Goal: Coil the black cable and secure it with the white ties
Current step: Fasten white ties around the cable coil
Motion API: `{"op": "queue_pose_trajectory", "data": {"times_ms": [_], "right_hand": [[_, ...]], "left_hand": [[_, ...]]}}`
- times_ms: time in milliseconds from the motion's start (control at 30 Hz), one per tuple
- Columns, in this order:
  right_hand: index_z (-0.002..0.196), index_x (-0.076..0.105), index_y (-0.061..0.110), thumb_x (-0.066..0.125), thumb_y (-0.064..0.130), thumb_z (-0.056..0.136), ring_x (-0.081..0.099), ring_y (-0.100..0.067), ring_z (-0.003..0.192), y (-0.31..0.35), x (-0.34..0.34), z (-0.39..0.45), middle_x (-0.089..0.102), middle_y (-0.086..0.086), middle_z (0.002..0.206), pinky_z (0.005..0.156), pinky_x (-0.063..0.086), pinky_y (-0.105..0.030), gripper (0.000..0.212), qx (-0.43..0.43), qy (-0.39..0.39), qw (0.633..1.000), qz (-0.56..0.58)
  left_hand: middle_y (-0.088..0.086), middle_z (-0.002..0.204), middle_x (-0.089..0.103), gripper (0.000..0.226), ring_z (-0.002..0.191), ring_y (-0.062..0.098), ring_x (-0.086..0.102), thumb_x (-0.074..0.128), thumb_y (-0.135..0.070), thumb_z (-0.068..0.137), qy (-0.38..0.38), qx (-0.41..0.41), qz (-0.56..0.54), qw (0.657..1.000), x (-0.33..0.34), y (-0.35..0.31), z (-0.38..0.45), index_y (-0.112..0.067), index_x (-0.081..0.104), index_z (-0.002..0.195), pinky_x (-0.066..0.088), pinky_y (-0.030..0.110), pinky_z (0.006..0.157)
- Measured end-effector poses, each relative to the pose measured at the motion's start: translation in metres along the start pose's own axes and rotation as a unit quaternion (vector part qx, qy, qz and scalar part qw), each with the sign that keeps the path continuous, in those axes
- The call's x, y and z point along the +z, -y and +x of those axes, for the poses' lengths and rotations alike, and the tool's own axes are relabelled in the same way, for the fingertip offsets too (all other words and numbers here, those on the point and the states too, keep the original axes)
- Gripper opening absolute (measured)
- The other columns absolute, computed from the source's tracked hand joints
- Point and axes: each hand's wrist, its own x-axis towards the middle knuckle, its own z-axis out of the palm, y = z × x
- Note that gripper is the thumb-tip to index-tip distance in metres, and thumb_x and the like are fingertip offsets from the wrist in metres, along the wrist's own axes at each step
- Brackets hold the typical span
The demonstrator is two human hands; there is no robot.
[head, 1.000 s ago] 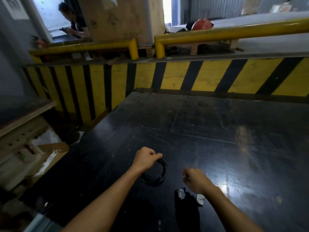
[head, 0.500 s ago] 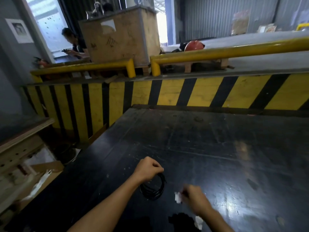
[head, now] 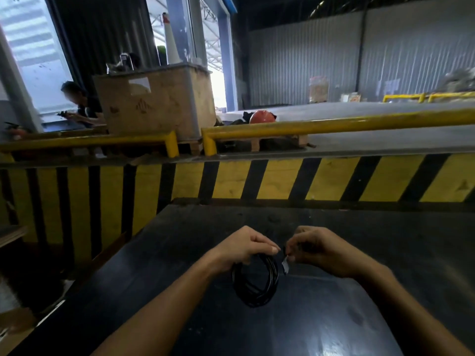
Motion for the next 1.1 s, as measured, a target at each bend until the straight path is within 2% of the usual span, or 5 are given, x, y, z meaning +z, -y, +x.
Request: {"op": "queue_pose_trajectory", "data": {"times_ms": [433,600,833,933,1100], "right_hand": [[0.090,0.074,0.032,0.073,0.028,0.079,0.060,-0.006,0.075,0.010,-0.010,-0.012,0.059,0.013,0.082,0.061,0.047,-0.013,0.011,-0.052,-0.039,0.998,-0.025],[0.087,0.071,0.025,0.068,0.023,0.085,0.059,-0.004,0.082,0.011,0.000,-0.015,0.058,0.013,0.094,0.065,0.047,-0.013,0.005,-0.061,-0.104,0.992,-0.023],[0.093,0.060,0.011,0.055,0.008,0.092,0.070,-0.016,0.083,0.003,0.004,-0.026,0.069,-0.005,0.088,0.072,0.057,-0.030,0.006,0.007,-0.174,0.966,0.192],[0.092,0.057,0.009,0.052,0.006,0.093,0.070,-0.014,0.089,0.006,0.006,-0.022,0.069,-0.007,0.096,0.075,0.057,-0.028,0.006,0.010,-0.188,0.957,0.219],[0.091,0.057,0.012,0.053,0.008,0.093,0.071,-0.014,0.091,0.013,-0.005,-0.022,0.070,-0.010,0.091,0.083,0.058,-0.045,0.006,0.038,-0.194,0.961,0.195]], "left_hand": [[-0.013,0.047,0.053,0.023,0.040,0.006,0.030,0.062,-0.014,0.087,0.089,0.003,-0.042,0.995,0.009,-0.027,0.007,-0.014,0.067,0.065,0.022,0.018,0.039],[-0.009,0.048,0.051,0.022,0.042,0.007,0.032,0.066,-0.015,0.084,0.009,-0.011,-0.039,0.999,0.007,-0.025,0.011,-0.016,0.070,0.063,0.021,0.021,0.041],[-0.010,0.044,0.049,0.025,0.038,0.007,0.033,0.065,-0.017,0.086,-0.144,-0.027,-0.077,0.986,0.006,-0.013,0.013,0.008,0.069,0.080,0.024,0.020,0.039],[-0.014,0.042,0.055,0.026,0.036,-0.003,0.047,0.065,-0.020,0.087,-0.190,-0.011,-0.086,0.978,0.014,-0.013,0.016,0.003,0.070,0.076,0.032,0.010,0.037],[-0.005,0.058,0.062,0.023,0.042,-0.002,0.049,0.065,-0.026,0.086,-0.298,-0.022,-0.132,0.945,0.011,-0.010,0.018,-0.011,0.073,0.071,0.035,0.015,0.042]]}}
